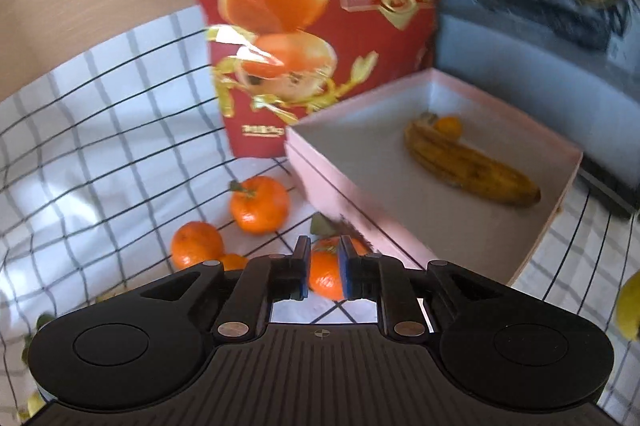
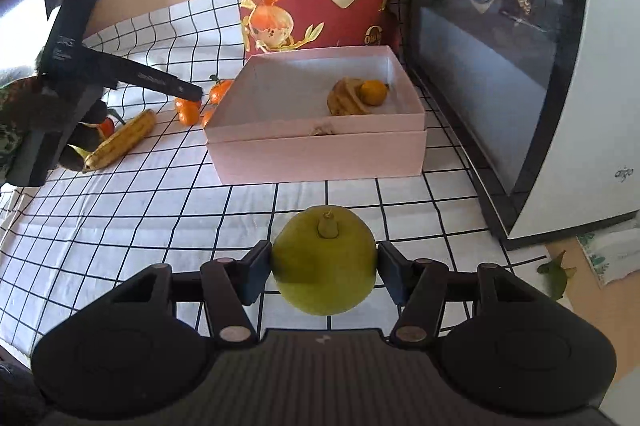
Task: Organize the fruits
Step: 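Hold the pear in the right tool while the left tool reaches a mandarin beside the box, then close the left tool on the mandarin beside the pink box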
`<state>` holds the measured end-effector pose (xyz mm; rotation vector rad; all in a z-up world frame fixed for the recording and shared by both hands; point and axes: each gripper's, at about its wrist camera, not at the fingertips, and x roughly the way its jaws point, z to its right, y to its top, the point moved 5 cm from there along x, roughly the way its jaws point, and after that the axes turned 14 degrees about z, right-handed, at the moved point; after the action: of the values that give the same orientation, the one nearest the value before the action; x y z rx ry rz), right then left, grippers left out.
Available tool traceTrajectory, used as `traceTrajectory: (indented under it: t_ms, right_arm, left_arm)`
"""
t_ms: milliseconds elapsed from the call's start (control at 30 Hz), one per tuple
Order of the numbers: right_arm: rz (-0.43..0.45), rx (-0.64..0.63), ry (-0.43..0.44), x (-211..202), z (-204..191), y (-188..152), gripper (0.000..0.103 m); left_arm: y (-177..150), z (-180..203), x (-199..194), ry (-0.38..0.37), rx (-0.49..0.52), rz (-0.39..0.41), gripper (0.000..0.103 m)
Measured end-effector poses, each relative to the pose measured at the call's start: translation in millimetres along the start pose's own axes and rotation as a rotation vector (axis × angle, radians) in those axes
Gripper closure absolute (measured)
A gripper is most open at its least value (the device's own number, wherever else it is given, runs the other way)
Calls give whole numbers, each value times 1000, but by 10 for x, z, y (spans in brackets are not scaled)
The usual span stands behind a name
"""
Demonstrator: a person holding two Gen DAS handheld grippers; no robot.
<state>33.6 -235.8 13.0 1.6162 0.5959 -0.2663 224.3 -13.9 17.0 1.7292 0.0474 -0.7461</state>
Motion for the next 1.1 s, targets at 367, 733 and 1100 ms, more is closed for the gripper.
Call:
traceTrajectory:
  t_ms: [367,733,1100]
  right_arm:
    - [-12,0,12,41,-62,-25,45]
    - [-24,0,20,35,-81,-34,45]
    - [-39,-13,6,-76,-112,-82,45]
  left_arm:
    - [-149,190,94,-124,153,-44,59]
    - [-84,-104,279,-98,-84,-87,55]
    - [-118,-111,318,-148,-89,-146,54]
